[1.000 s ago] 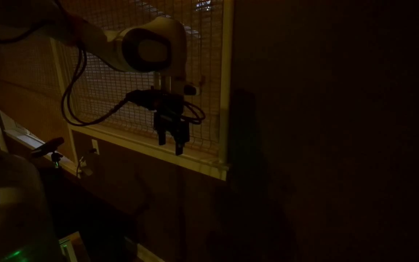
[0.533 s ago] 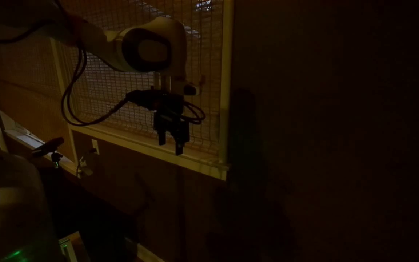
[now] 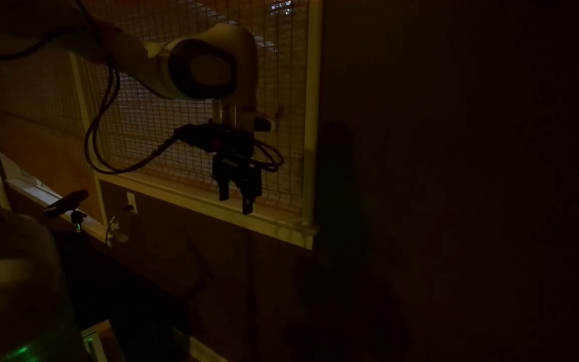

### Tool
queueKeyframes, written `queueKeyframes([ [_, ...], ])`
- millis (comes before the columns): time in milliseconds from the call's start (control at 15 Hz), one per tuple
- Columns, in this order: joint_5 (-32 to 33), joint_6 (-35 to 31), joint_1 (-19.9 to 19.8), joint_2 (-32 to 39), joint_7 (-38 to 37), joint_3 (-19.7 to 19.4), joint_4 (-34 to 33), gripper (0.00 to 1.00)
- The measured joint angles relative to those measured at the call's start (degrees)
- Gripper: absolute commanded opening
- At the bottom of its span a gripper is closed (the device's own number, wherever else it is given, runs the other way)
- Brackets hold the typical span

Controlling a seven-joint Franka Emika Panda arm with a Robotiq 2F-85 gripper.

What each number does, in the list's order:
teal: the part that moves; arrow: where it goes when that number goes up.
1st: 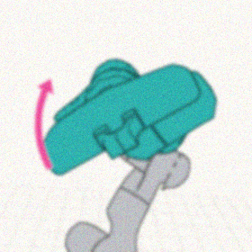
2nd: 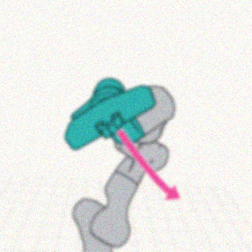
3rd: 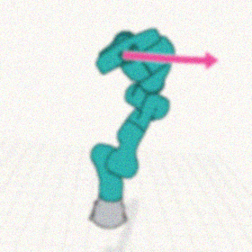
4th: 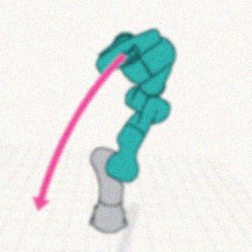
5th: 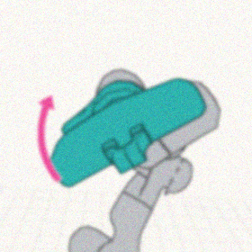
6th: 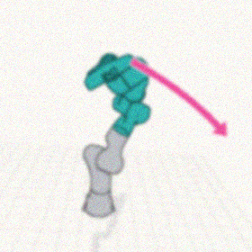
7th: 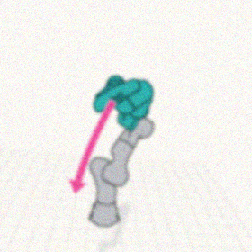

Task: Open the window

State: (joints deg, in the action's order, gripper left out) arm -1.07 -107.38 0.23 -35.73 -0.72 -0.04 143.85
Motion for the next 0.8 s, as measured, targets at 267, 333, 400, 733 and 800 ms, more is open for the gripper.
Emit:
queueKeyframes([
  [267, -0.2, -1.7, 0.2, 0.0, -0.9, 0.9, -0.6, 1.0],
  [333, -0.2, -2.6, 0.6, 0.0, -1.7, 1.8, -1.4, 1.0],
  [400, -0.2, -3.4, 1.0, -0.1, -2.8, 3.1, -2.6, 1.0],
  [733, 0.0, -9.1, 2.4, -0.1, -9.6, 10.0, -10.4, 1.0],
  [800, 0.0, -11.6, 2.4, 0.0, -10.8, 11.0, -11.8, 1.0],
])
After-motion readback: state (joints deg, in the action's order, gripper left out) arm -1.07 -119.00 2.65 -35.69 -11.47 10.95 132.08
